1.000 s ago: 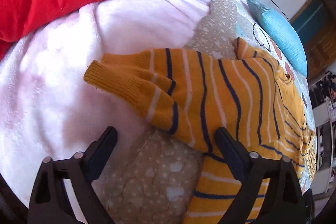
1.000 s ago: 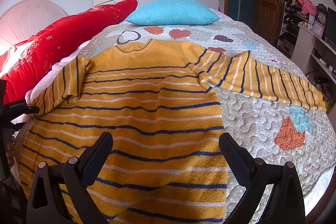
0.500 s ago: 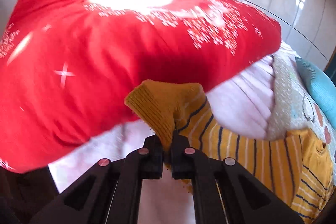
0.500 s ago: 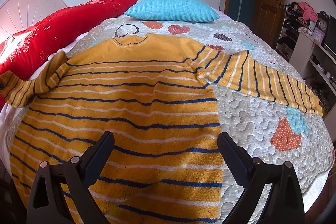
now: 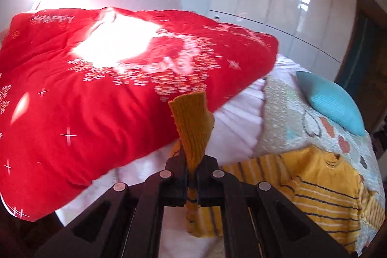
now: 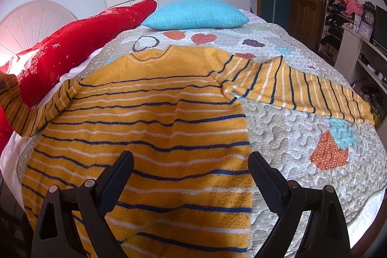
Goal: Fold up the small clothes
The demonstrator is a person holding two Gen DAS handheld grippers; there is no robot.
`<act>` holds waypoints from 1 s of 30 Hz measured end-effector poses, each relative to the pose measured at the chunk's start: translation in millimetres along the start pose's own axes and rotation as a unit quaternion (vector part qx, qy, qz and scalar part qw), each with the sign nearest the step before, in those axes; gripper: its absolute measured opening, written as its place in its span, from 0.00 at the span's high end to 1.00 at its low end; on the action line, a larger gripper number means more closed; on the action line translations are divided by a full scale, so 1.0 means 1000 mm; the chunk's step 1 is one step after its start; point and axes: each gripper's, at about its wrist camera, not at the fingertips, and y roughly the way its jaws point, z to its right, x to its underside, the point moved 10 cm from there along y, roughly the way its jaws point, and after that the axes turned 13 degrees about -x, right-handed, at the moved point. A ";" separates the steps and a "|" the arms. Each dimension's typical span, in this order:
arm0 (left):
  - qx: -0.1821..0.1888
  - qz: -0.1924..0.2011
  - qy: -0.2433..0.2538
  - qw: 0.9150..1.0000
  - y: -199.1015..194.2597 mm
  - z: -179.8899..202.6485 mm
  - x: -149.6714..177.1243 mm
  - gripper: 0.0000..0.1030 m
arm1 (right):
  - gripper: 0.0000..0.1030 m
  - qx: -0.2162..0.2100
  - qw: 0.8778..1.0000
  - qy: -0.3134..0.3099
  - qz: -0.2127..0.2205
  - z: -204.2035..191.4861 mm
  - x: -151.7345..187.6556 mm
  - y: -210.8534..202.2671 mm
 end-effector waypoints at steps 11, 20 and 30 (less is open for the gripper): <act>0.223 -0.042 0.098 0.969 -0.077 0.275 0.074 0.96 | 0.06 0.035 0.993 0.105 0.028 0.095 0.014 -0.042; 0.304 -0.114 0.208 0.923 -0.095 0.404 0.189 0.55 | 0.05 0.031 0.987 0.152 0.029 0.136 0.025 -0.055; 0.221 -0.058 0.196 0.953 -0.100 0.263 0.165 0.29 | 0.05 -0.062 0.992 0.109 0.024 0.075 -0.034 -0.008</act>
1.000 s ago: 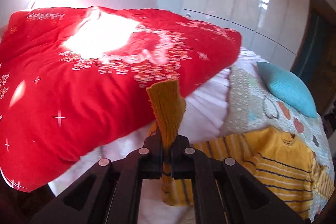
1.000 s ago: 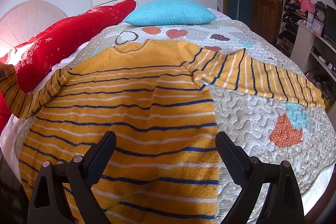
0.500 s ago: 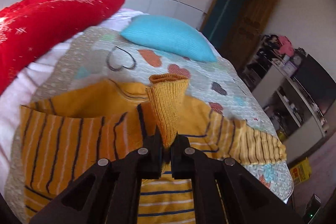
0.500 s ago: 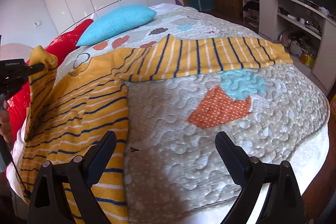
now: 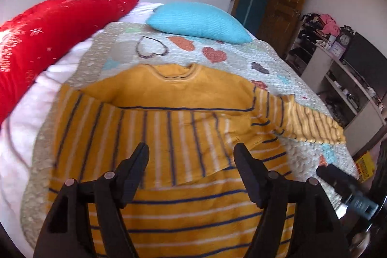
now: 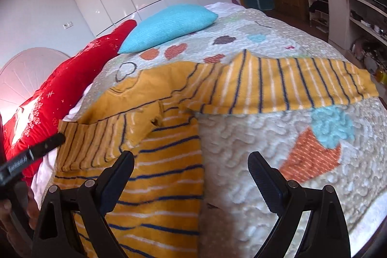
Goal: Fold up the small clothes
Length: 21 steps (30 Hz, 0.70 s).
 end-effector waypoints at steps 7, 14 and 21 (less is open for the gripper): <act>-0.117 0.007 -0.036 0.992 -0.018 -0.109 0.045 0.24 | 0.17 -0.013 0.998 -0.025 -0.056 -0.026 -0.032 0.095; -0.124 -0.046 -0.113 0.985 0.000 -0.154 0.086 0.24 | 0.80 0.016 0.992 -0.026 -0.121 -0.021 -0.017 0.142; -0.131 -0.057 -0.134 0.981 0.012 -0.164 0.092 0.24 | 0.99 0.065 0.996 -0.008 -0.067 0.016 -0.047 0.104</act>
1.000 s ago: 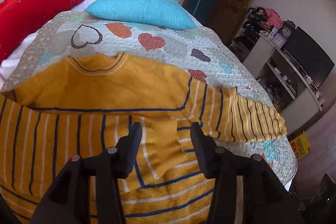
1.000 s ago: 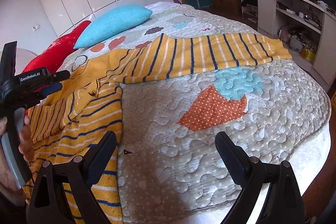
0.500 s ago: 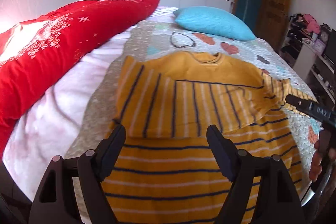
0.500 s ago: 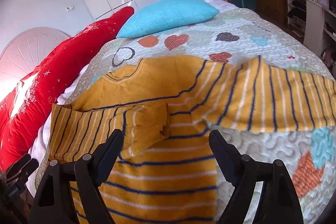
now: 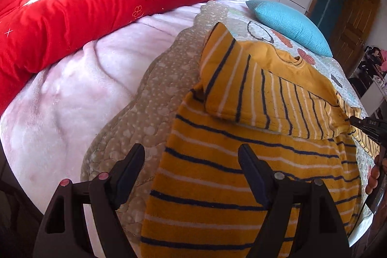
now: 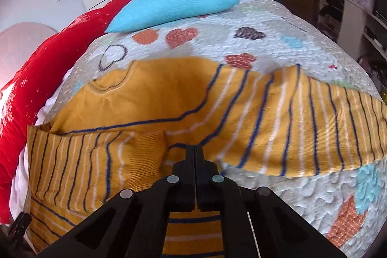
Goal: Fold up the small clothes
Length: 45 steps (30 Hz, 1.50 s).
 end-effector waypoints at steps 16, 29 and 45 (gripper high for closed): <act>0.037 0.007 -0.007 0.999 -0.024 0.014 0.006 0.24 | 0.70 -0.144 0.988 0.044 -0.043 -0.027 0.020 0.024; 0.031 0.010 -0.007 0.999 -0.033 0.004 0.016 0.24 | 0.91 -0.071 0.997 0.027 0.002 -0.011 0.009 -0.010; 0.044 0.021 0.043 0.998 -0.059 0.040 0.017 0.24 | 0.54 0.043 0.948 0.287 0.133 0.279 0.057 -0.161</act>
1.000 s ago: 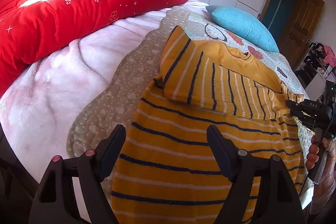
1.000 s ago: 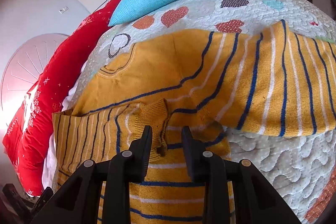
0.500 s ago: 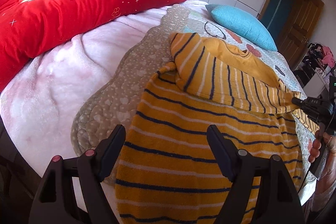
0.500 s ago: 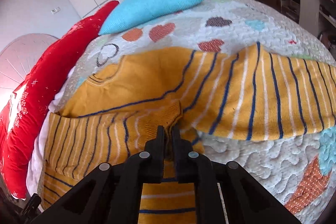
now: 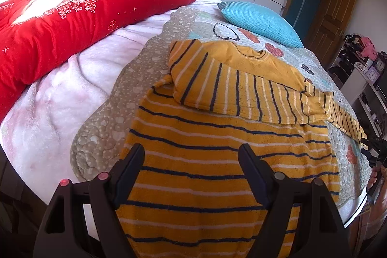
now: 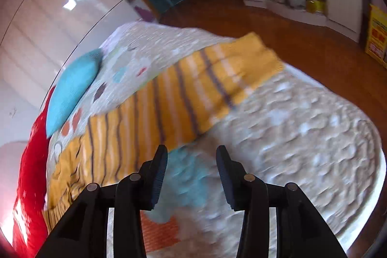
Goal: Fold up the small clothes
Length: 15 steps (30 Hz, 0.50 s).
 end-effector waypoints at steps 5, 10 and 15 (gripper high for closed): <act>-0.006 0.006 0.015 1.000 -0.005 0.012 -0.002 0.24 | 0.54 -0.035 0.995 0.085 0.026 0.046 -0.044 0.006; -0.004 0.012 0.016 1.000 -0.014 0.017 -0.007 0.24 | 0.94 -0.045 0.993 0.107 0.026 0.044 -0.068 0.025; -0.004 0.012 -0.005 1.000 -0.020 0.001 -0.019 0.24 | 0.94 -0.056 0.998 0.013 0.040 -0.034 -0.077 -0.008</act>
